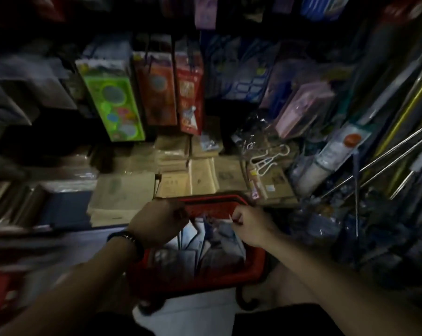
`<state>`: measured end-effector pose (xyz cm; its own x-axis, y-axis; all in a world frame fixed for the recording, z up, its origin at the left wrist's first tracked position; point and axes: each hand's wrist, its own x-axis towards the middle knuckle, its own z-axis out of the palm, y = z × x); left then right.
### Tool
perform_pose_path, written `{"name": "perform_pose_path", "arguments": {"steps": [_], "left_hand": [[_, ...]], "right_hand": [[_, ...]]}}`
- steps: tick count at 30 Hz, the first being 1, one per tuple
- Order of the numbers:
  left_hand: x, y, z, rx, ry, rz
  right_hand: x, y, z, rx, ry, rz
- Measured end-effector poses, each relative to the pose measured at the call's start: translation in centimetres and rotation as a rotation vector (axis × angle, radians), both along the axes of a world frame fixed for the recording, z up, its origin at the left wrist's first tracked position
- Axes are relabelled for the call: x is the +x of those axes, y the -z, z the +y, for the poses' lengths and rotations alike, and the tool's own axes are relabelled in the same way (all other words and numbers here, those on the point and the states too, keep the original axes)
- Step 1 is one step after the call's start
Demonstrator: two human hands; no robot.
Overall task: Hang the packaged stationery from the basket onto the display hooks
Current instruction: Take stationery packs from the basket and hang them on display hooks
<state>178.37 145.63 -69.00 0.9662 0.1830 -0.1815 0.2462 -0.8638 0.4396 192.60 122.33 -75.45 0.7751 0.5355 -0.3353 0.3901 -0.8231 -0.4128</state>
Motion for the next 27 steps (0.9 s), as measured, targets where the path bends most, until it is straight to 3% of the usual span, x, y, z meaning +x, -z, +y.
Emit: {"name": "perform_pose_path", "arguments": {"steps": [6, 11, 17, 23, 27], "left_hand": [[-1.3, 9.9, -0.8, -0.18, -0.09, 0.203], [-0.6, 14.2, -0.5, -0.195, 0.06, 0.424], [0.8, 16.1, -0.2, -0.205, 0.071, 0.43], [1.4, 17.6, -0.1, -0.236, 0.045, 0.451], [1.7, 17.6, -0.2, -0.28, -0.033, 0.44]], "right_hand": [[-1.4, 9.6, -0.4, -0.216, 0.17, 0.119], [-0.7, 15.7, -0.6, -0.302, 0.374, 0.19], [0.8, 19.6, 0.4, -0.343, 0.483, 0.232], [0.5, 21.1, 0.9, -0.333, 0.412, 0.059], [-1.1, 19.3, 2.3, -0.161, 0.254, -0.138]]}}
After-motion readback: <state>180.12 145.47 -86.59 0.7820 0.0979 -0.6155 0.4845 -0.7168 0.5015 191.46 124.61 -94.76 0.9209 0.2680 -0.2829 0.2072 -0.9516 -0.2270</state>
